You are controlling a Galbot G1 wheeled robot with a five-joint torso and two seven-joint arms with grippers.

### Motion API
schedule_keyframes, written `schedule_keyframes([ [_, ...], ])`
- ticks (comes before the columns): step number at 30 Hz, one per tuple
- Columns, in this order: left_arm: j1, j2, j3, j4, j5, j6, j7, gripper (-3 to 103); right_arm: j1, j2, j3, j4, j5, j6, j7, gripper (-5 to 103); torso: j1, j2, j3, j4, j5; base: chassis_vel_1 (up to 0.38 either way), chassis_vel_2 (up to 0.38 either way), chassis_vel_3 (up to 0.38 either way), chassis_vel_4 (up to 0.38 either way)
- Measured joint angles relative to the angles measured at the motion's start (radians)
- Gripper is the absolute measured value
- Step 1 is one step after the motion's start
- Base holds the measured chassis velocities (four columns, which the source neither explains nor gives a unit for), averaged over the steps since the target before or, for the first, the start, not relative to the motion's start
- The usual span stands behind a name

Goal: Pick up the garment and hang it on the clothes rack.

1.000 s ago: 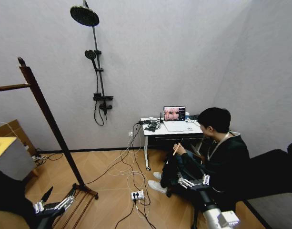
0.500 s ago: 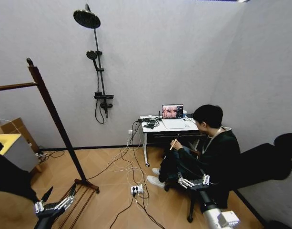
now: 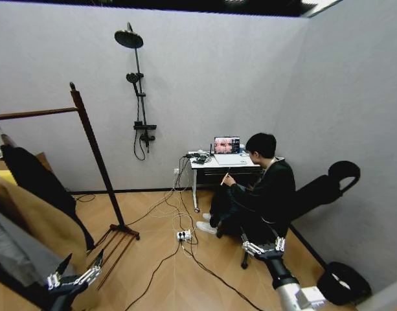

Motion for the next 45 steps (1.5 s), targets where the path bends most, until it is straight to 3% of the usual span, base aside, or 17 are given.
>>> schedule_keyframes([
  [2,0.0,0.0,0.0,0.0,0.0,0.0,0.0,100,0.0,0.0,0.0,0.0,0.0,0.0,0.0,100,0.0,0.0,0.0,-0.0001,0.0032,0.36,-0.348,-0.363,0.362],
  [4,0.0,0.0,0.0,0.0,0.0,0.0,0.0,100,0.0,0.0,0.0,0.0,0.0,0.0,0.0,100,0.0,0.0,0.0,-0.0001,0.0029,0.371,-0.366,-0.379,0.356],
  [5,0.0,0.0,0.0,0.0,0.0,0.0,0.0,100,0.0,0.0,0.0,0.0,0.0,0.0,0.0,100,0.0,0.0,0.0,0.0,0.0,0.359,-0.384,-0.345,0.352],
  [9,0.0,0.0,0.0,0.0,0.0,0.0,0.001,100,0.0,0.0,0.0,0.0,0.0,0.0,0.0,100,0.0,0.0,0.0,-0.0003,0.0034,0.34,-0.336,-0.35,0.349],
  [11,0.0,0.0,0.0,0.0,0.0,0.0,0.001,100,0.0,0.0,0.0,0.0,0.0,0.0,0.0,100,0.001,0.0,0.0,0.0,0.0005,0.346,-0.36,-0.374,0.362],
  [15,0.0,0.0,0.0,0.0,0.0,0.0,0.0,100,0.0,0.0,0.0,0.0,0.0,0.0,0.0,100,0.0,0.0,0.0,-0.0001,0.0033,0.373,-0.335,-0.329,0.323],
  [17,0.0,0.0,0.0,0.0,0.0,0.0,0.0,100,0.0,0.0,0.0,0.0,0.0,0.0,0.0,100,0.001,0.0,0.0,-0.0001,-0.0002,0.351,-0.405,-0.363,0.386],
  [20,0.0,0.0,0.0,0.0,0.0,0.0,0.001,100,0.0,0.0,0.0,0.0,0.0,0.0,0.0,100,0.0,0.0,0.0,-0.0002,0.0035,0.378,-0.346,-0.349,0.381],
  [22,0.0,0.0,0.0,0.0,0.0,0.0,0.0,100,0.0,0.0,0.0,0.0,0.0,0.0,0.0,100,0.0,0.0,0.0,-0.0002,-0.0002,0.351,-0.376,-0.354,0.359],
  [24,0.0,0.0,0.0,0.0,0.0,0.0,0.0,100,0.0,0.0,0.0,0.0,0.0,0.0,0.0,100,0.0,0.0,0.0,0.0,0.0031,0.343,-0.351,-0.354,0.346],
  [26,0.0,0.0,0.0,0.0,0.0,0.0,0.001,100,0.0,0.0,0.0,0.0,0.0,0.0,0.0,100,0.0,0.0,0.0,-0.0001,0.0032,0.376,-0.318,-0.351,0.338],
  [27,0.0,0.0,0.0,0.0,0.0,0.0,0.001,100,0.0,0.0,0.0,0.0,0.0,0.0,0.0,100,0.0,0.0,0.0,-0.0002,-0.0001,0.334,-0.385,-0.323,0.367],
  [30,0.0,0.0,0.0,0.0,0.0,0.0,0.0,100,0.0,0.0,0.0,0.0,0.0,0.0,0.0,100,-0.001,0.0,0.0,0.0001,0.0035,0.331,-0.29,-0.316,0.265],
  [32,0.0,0.0,0.0,0.0,0.0,0.0,0.001,100,-0.001,0.0,0.0,0.0,0.0,0.0,0.0,100,-0.001,0.001,0.0,-0.0008,0.0025,0.172,-0.24,-0.21,0.236],
  [33,0.0,0.0,0.0,0.0,0.0,0.0,0.0,100,0.0,0.0,0.0,0.0,0.0,0.0,0.0,100,-0.001,0.0,0.0,0.0012,0.0012,0.148,-0.154,-0.21,0.17],
  [37,0.0,0.0,0.0,0.0,0.0,0.0,0.001,100,0.0,0.0,0.0,0.0,0.0,0.0,0.0,100,-0.001,0.0,0.0,-0.0009,0.0022,0.074,0.044,-0.103,0.089],
  [45,0.0,0.0,0.0,0.0,0.0,0.0,0.001,100,0.001,0.0,0.0,0.0,0.0,0.0,0.0,100,0.001,-0.001,0.0,0.0003,0.0019,-0.049,0.055,0.068,-0.033],
])
